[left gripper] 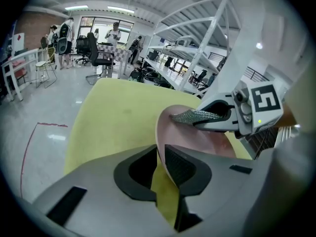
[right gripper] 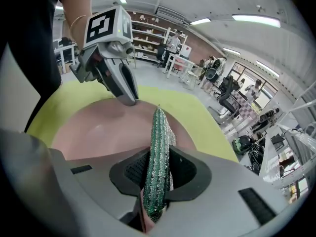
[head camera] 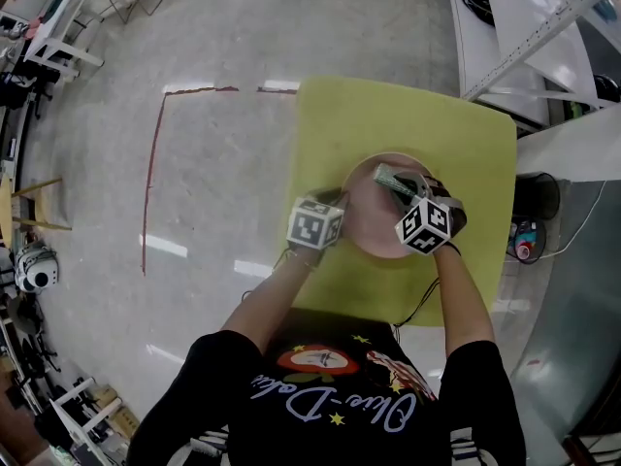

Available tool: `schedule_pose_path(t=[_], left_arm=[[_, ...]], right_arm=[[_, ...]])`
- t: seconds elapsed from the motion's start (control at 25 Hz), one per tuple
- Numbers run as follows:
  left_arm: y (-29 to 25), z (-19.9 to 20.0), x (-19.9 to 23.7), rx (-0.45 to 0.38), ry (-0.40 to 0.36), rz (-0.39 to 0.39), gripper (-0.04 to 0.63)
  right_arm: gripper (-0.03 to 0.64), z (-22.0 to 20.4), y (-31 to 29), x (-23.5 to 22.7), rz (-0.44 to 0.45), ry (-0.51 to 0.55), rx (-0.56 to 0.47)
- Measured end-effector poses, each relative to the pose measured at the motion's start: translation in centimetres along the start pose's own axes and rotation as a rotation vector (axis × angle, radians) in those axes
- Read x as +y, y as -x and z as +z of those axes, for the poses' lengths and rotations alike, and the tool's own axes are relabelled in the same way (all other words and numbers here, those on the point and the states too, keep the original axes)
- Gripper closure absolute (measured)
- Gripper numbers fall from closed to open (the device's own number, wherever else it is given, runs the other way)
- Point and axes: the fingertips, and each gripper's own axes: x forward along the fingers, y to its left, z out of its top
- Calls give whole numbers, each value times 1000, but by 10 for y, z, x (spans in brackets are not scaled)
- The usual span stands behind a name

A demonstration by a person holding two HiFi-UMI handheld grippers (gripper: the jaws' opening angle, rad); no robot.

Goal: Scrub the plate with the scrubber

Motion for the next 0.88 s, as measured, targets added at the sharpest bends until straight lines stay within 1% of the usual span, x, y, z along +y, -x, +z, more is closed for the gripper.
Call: schedule_pose_path(t=[0.16, 0.4, 0.68, 0.88], left_arm=[[4, -1, 1, -1, -5, -3, 551], [4, -2, 2, -4, -14, 13, 551], [2, -2, 2, -9, -15, 28, 551], [3, -3, 3, -16, -13, 43, 552]], right_arm=[[551, 1, -4, 12, 14, 21, 14], [551, -1, -6, 30, 60, 57, 56], [549, -1, 0, 58, 110, 78, 42], [548, 1, 9, 80, 172, 83, 34]])
